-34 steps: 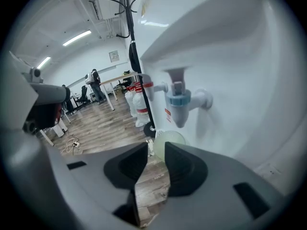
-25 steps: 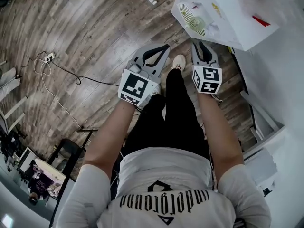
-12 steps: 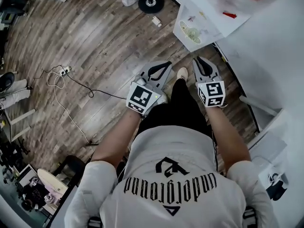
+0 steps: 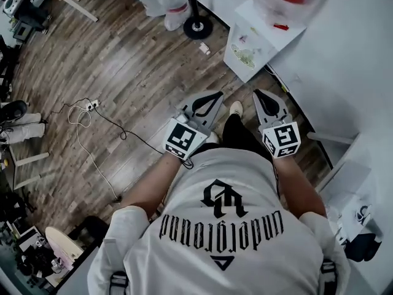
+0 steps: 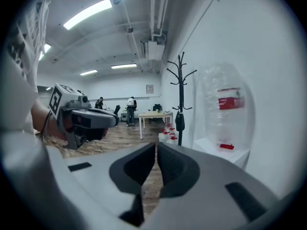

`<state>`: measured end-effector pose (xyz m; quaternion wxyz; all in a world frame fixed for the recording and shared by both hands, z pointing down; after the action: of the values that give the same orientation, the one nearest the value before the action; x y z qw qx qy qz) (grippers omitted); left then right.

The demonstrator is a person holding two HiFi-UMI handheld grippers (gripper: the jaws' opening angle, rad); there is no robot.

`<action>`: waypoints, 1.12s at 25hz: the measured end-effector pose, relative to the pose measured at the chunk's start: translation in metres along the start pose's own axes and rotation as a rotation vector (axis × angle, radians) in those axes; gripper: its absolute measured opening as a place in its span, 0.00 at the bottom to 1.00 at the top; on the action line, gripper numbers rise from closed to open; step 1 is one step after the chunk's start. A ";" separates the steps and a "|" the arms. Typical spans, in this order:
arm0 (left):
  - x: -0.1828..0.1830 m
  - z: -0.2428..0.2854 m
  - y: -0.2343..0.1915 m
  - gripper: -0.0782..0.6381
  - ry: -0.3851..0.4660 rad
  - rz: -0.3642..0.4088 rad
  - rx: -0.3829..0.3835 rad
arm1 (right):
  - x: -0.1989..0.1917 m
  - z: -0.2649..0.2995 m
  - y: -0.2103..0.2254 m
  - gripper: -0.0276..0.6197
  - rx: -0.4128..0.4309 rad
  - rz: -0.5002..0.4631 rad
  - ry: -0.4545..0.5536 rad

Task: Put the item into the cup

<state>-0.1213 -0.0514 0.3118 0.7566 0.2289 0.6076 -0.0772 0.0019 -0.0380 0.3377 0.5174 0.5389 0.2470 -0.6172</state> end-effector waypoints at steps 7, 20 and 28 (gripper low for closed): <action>0.031 -0.034 0.013 0.12 0.051 0.006 0.037 | 0.023 -0.040 -0.032 0.05 0.027 0.010 0.040; 0.074 -0.055 0.022 0.12 0.099 0.012 0.037 | 0.038 -0.080 -0.056 0.05 0.145 -0.057 0.016; 0.091 -0.046 0.045 0.12 0.111 -0.007 0.049 | 0.056 -0.127 -0.048 0.05 0.145 -0.082 0.079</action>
<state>-0.1215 0.0236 0.2289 0.7156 0.2493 0.6473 -0.0819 0.0167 0.0667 0.2361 0.4411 0.5884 0.2439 -0.6323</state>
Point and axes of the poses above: the fingertips, and each gripper's own axes: z forward along the fingers, y to its right, x out of its top, the point moved 2 cm from there along -z, backward along the fingers, and after that the axes turned 15 degrees about z, right-handed, at the moved point
